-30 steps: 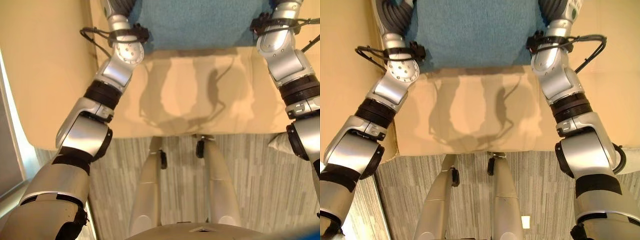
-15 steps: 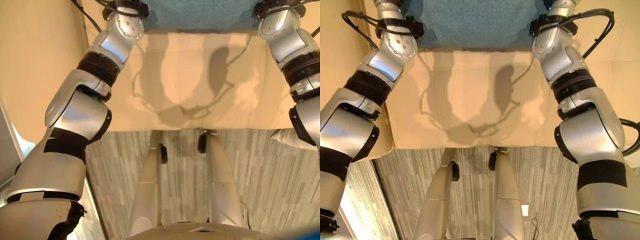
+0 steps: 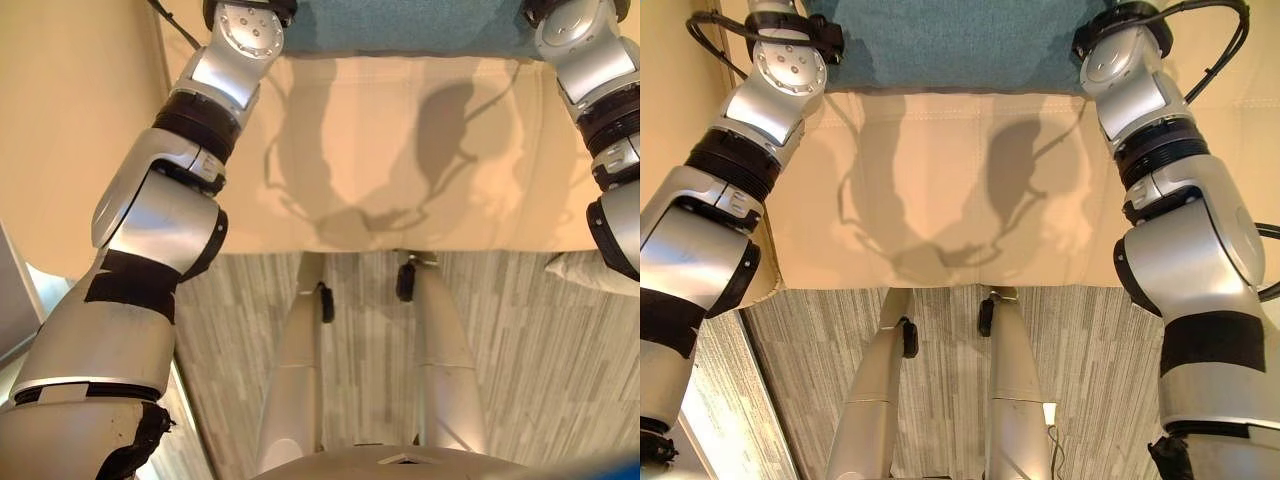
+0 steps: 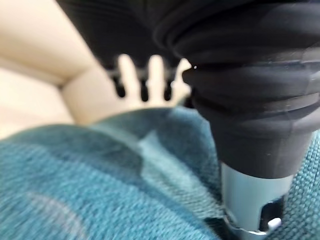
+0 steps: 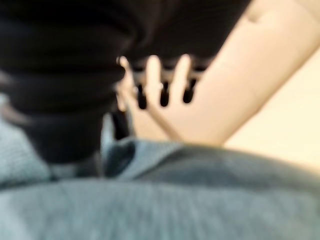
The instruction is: Pick up all the scattered cushions and arrange them neatly on the sofa.
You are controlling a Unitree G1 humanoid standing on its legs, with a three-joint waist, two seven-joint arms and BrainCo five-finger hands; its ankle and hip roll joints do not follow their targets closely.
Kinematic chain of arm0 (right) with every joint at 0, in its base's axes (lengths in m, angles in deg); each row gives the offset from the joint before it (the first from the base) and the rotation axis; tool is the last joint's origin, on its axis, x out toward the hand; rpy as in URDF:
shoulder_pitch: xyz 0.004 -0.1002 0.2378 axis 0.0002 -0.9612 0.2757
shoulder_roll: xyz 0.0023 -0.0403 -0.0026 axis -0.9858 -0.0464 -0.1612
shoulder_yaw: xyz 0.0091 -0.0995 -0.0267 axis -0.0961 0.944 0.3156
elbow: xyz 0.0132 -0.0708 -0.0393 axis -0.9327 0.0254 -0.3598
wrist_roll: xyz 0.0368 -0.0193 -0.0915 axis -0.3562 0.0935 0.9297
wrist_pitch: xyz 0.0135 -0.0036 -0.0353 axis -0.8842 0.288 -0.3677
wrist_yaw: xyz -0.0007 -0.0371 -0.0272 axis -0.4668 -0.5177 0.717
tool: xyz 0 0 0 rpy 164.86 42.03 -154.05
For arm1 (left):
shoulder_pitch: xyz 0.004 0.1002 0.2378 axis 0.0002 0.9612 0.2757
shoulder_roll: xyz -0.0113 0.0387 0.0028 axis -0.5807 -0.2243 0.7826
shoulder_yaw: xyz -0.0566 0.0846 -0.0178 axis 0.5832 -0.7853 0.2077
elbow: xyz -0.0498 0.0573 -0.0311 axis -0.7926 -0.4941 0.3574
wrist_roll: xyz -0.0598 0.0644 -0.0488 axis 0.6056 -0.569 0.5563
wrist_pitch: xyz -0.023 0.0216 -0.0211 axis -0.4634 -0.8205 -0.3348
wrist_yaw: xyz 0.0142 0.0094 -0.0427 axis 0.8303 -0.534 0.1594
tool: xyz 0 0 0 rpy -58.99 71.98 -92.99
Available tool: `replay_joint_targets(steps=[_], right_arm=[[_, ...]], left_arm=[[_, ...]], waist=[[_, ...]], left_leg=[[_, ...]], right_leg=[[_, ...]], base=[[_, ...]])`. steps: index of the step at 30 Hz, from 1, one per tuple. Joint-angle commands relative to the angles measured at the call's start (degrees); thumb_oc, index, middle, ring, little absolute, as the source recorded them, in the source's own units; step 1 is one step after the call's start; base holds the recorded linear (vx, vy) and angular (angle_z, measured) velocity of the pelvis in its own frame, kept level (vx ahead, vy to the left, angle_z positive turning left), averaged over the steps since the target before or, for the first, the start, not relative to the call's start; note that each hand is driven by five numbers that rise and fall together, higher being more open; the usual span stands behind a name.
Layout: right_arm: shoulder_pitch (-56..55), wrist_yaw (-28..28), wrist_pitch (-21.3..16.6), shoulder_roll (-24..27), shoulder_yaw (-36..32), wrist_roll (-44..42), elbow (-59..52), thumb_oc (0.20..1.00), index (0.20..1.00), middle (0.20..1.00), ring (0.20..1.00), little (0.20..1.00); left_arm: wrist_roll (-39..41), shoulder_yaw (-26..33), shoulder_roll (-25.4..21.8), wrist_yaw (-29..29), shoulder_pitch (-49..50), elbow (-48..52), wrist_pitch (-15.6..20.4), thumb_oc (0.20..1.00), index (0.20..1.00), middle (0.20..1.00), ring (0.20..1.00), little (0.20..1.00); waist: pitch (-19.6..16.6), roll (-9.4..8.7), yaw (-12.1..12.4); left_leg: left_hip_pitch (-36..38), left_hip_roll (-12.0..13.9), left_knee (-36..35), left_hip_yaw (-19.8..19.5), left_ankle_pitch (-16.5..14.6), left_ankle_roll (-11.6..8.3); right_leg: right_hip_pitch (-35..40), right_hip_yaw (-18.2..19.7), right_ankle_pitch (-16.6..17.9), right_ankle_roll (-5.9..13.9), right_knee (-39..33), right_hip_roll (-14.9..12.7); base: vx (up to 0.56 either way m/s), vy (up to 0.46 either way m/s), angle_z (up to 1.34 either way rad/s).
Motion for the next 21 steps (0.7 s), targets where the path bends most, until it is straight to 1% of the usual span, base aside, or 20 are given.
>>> replay_joint_targets(steps=[1,4,5,6,8,9,10,11,12,13,14,15,16,17,18,19,20,21], right_arm=[[-4.2,-0.6,-1.7,-3.8,-0.5,0.8,-5.0,1.000,1.000,1.000,1.000,1.000],[-8.8,-0.5,-1.4,0.7,-4.8,1.3,-8.9,1.000,1.000,1.000,1.000,1.000],[-11.3,-0.9,-1.9,3.8,-7.2,1.0,-10.6,1.000,1.000,1.000,1.000,1.000],[-13.7,-1.0,-1.9,5.4,-8.9,1.1,-11.9,1.000,1.000,1.000,1.000,1.000],[-18.4,-1.5,-2.7,7.9,-12.8,1.2,-14.1,1.000,1.000,1.000,1.000,1.000],[-18.4,-1.5,-2.7,7.9,-12.8,1.2,-14.1,1.000,1.000,1.000,1.000,1.000],[-23.6,-1.9,-3.5,10.3,-16.8,0.9,-16.2,1.000,1.000,1.000,1.000,1.000],[-23.7,-1.9,-3.5,10.3,-16.8,0.9,-16.3,1.000,1.000,1.000,1.000,1.000],[-29.8,-2.2,-4.5,10.6,-21.3,0.8,-19.8,1.000,1.000,1.000,1.000,1.000],[-34.4,-2.4,-4.9,10.4,-24.7,1.2,-22.7,1.000,1.000,1.000,1.000,1.000],[-38.7,-2.7,-6.1,9.8,-27.5,1.2,-25.0,1.000,1.000,1.000,1.000,1.000],[-43.3,-3.8,-6.1,9.1,-29.8,1.6,-27.4,1.000,1.000,1.000,1.000,1.000],[-48.0,-4.4,-7.5,8.1,-32.3,2.1,-30.5,1.000,1.000,1.000,1.000,1.000],[-52.5,-5.6,-8.0,6.5,-33.8,2.3,-32.2,1.000,1.000,1.000,1.000,1.000],[-57.9,-7.1,-8.5,4.9,-35.9,2.8,-34.9,1.000,1.000,1.000,1.000,1.000],[-61.1,-8.5,-9.2,3.2,-36.7,2.7,-35.7,1.000,1.000,1.000,1.000,1.000],[-61.5,-8.5,-9.2,3.1,-36.8,2.7,-36.0,1.000,1.000,1.000,1.000,1.000],[-66.2,-10.2,-9.8,0.5,-38.2,2.6,-38.1,1.000,1.000,1.000,1.000,1.000]], left_arm=[[4.3,3.2,1.7,-2.7,3.1,2.2,6.1,1.000,1.000,1.000,1.000,1.000],[7.4,6.6,-2.8,-4.2,7.0,5.3,7.3,1.000,1.000,1.000,1.000,1.000],[8.6,8.4,-6.5,-5.5,9.4,7.0,8.1,1.000,1.000,1.000,1.000,1.000],[8.9,9.5,-8.8,-6.0,11.7,8.5,8.5,1.000,1.000,1.000,1.000,1.000],[9.5,12.1,-11.3,-6.9,16.1,11.3,9.1,1.000,1.000,1.000,1.000,1.000],[9.5,12.1,-11.3,-6.9,16.1,11.3,9.1,1.000,1.000,1.000,1.000,1.000],[10.6,15.2,-13.1,-8.4,21.1,15.1,10.3,1.000,1.000,1.000,1.000,1.000],[10.5,15.2,-13.1,-8.4,21.1,15.2,10.3,1.000,1.000,1.000,1.000,1.000],[11.5,18.4,-12.8,-9.5,27.2,20.2,11.2,1.000,1.000,1.000,1.000,1.000],[10.9,20.3,-12.9,-10.4,31.7,24.0,11.5,1.000,1.000,1.000,1.000,1.000],[11.1,22.3,-12.2,-11.3,35.6,26.8,12.1,1.000,1.000,1.000,1.000,1.000],[10.3,23.4,-11.7,-12.1,40.0,30.3,11.8,1.000,1.000,1.000,1.000,1.000],[9.5,25.4,-10.7,-13.9,45.2,34.1,12.1,1.000,1.000,1.000,1.000,1.000],[8.1,26.2,-9.6,-14.4,49.8,36.1,11.5,1.000,1.000,1.000,1.000,1.000],[7.6,27.1,-7.9,-16.5,55.3,38.9,10.8,1.000,1.000,1.000,1.000,1.000],[6.4,27.5,-7.2,-17.7,58.7,39.7,10.4,1.000,1.000,1.000,1.000,1.000],[6.3,27.5,-7.2,-17.7,59.0,39.9,10.3,1.000,1.000,1.000,1.000,1.000],[4.7,28.1,-5.9,-19.3,64.4,42.2,9.7,1.000,1.000,1.000,1.000,1.000]], waist=[[-3.8,-2.38,-1.1],[-3.7,-2.48,-1.1],[-3.8,-2.39,-1.0],[-4.0,-2.39,-1.0],[-4.3,-2.35,-0.9],[-4.3,-2.35,-0.9],[-4.6,-2.44,-0.8],[-4.6,-2.45,-0.8],[-4.7,-2.42,-0.8],[-4.8,-2.57,-0.8],[-5.0,-2.48,-0.8],[-5.1,-2.50,-0.7],[-5.4,-2.56,-0.7],[-5.6,-2.69,-0.6],[-6.0,-2.69,-0.6],[-6.0,-2.80,-0.6],[-5.9,-2.85,-0.6],[-6.0,-2.82,-0.4]], left_leg=[[4.9,0.6,2.7,1.3,-7.8,-3.01],[6.5,0.8,3.8,1.7,-8.7,-3.27],[7.4,0.8,4.3,1.7,-9.1,-3.39],[7.9,0.9,4.4,1.7,-9.3,-3.43],[9.0,1.1,4.6,1.8,-9.8,-3.54],[9.0,1.1,4.6,1.8,-9.8,-3.54],[10.7,1.3,4.4,1.8,-10.0,-3.72],[10.8,1.3,4.4,1.8,-10.0,-3.72],[13.0,1.4,4.3,2.0,-10.4,-3.83],[14.9,1.6,4.0,2.1,-10.6,-4.00],[16.5,1.7,3.8,2.3,-10.8,-4.12],[18.3,1.6,3.5,2.4,-10.9,-4.10],[20.5,1.7,2.9,2.6,-11.2,-4.25],[22.7,1.9,2.6,2.7,-11.4,-4.23],[25.4,1.9,1.8,2.8,-11.5,-4.25],[27.0,1.9,1.6,2.9,-11.7,-4.21],[27.4,1.9,1.5,2.9,-11.6,-4.22],[29.7,2.0,0.8,2.8,-11.8,-4.14]], right_leg=[[13.4,3.6,10.1,9.73,-23.5,0.3],[15.0,3.3,9.6,9.36,-22.3,0.2],[15.8,2.9,9.4,9.23,-21.9,0.0],[16.4,2.9,9.3,9.16,-21.8,0.0],[17.7,2.6,9.0,9.00,-21.9,-0.1],[17.7,2.6,9.0,9.00,-21.9,-0.1],[19.7,2.2,8.8,8.96,-22.2,-0.2],[19.8,2.2,8.8,8.96,-22.2,-0.2],[22.1,1.8,8.4,8.86,-22.6,-0.4],[24.1,1.4,8.2,8.83,-22.9,-0.4],[25.5,1.2,7.9,8.80,-23.0,-0.4],[27.3,0.8,7.8,8.68,-23.3,-0.5],[29.4,0.6,7.3,8.71,-23.6,-0.5],[31.8,0.3,7.1,8.62,-23.9,-0.6],[34.5,0.0,6.7,8.58,-24.5,-0.5],[36.3,-0.3,6.6,8.53,-24.6,-0.6],[36.6,-0.3,6.6,8.54,-24.7,-0.6],[38.8,-0.3,6.2,8.54,-25.1,-0.5]], base=[[0.00,0.000,0.00],[-0.01,0.001,0.01],[0.00,0.000,0.00],[0.00,0.000,0.00],[0.00,0.000,0.00],[0.00,0.000,0.00],[0.00,0.000,0.00],[0.00,0.000,0.00],[0.00,0.000,0.00],[0.00,0.000,0.00],[0.00,0.000,0.00],[0.00,0.000,0.00],[0.04,-0.008,0.02],[0.06,-0.025,-0.02],[0.07,-0.018,-0.02],[0.05,-0.015,-0.05],[0.05,-0.007,0.02],[0.08,-0.019,-0.01]])
